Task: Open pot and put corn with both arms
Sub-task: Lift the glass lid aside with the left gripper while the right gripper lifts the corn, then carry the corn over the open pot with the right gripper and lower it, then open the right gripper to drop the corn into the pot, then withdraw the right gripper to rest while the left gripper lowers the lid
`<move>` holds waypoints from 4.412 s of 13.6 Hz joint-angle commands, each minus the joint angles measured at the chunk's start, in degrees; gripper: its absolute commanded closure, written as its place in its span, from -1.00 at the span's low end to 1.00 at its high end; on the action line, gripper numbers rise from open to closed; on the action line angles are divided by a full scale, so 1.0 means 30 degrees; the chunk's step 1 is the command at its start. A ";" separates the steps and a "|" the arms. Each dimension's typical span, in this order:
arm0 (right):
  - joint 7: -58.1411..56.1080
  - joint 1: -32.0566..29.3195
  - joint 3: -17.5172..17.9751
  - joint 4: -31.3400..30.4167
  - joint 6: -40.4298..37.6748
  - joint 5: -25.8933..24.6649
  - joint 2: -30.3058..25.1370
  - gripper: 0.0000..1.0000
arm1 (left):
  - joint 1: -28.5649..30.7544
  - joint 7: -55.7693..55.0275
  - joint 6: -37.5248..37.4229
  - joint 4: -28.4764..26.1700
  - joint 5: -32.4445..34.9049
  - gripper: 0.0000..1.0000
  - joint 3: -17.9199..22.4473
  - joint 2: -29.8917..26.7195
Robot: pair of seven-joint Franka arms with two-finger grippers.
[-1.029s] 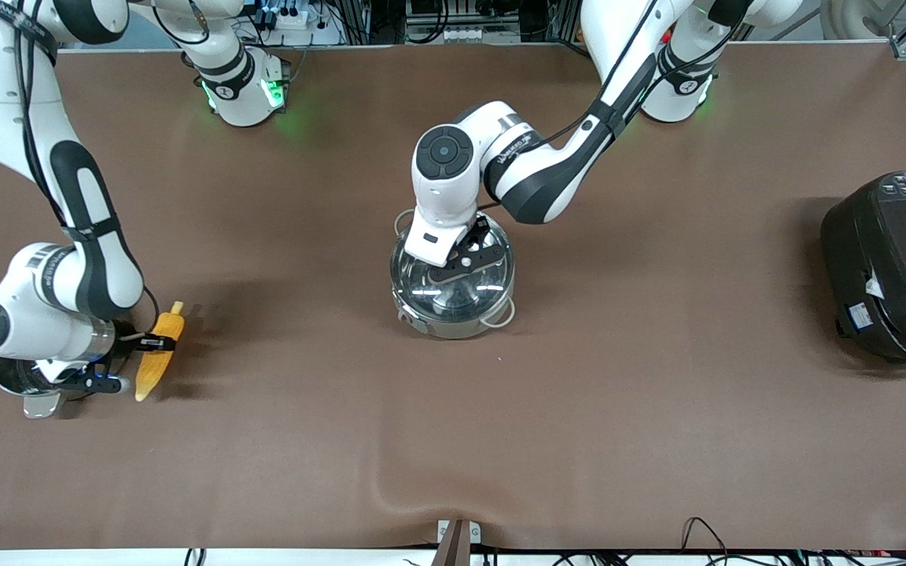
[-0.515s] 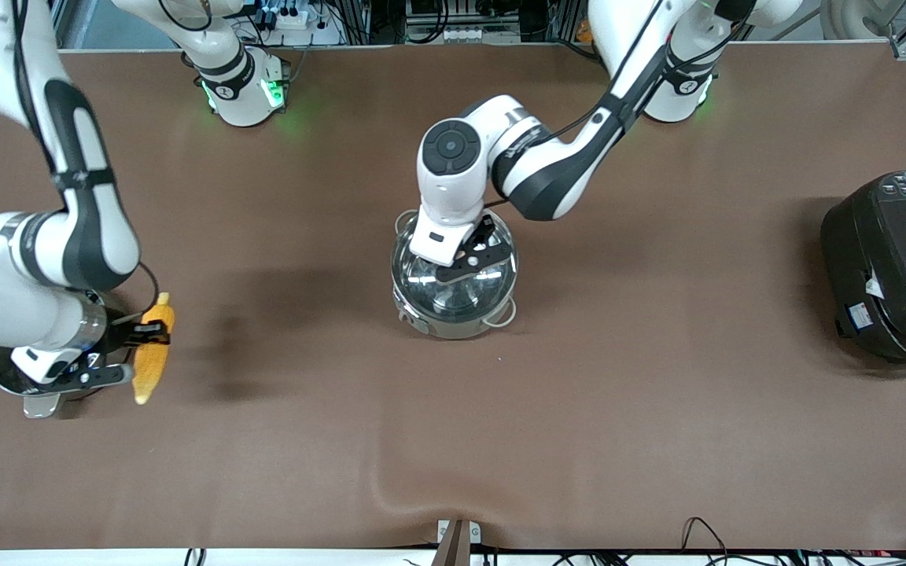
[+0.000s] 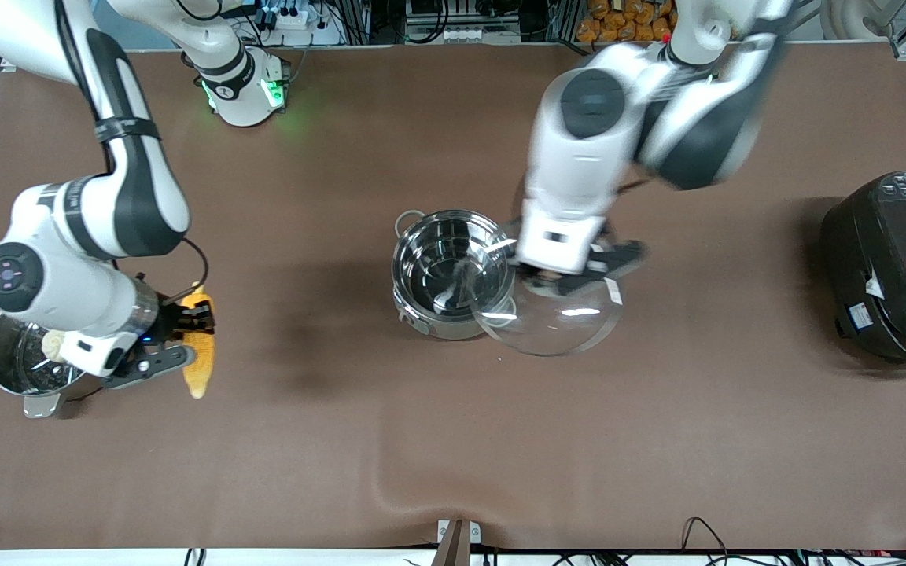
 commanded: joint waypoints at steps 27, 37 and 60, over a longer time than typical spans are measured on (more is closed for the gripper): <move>0.1407 1.3010 -0.0202 0.6063 -0.0317 -0.4024 0.5778 1.00 | 1.1076 1.5478 1.2498 -1.6720 -0.1474 1.00 -0.0309 -0.4181; 0.3286 1.3277 -0.0202 0.5769 -0.0580 -0.4114 0.5575 -1.00 | 1.0638 1.7827 1.3672 -1.6840 -0.1474 1.00 -0.0512 -0.3187; 0.3051 -0.1867 -0.0114 -0.1351 -0.5763 -0.0748 -0.7021 -1.00 | 1.0548 1.6479 1.5110 -1.8303 -0.1650 1.00 -0.1422 -0.2715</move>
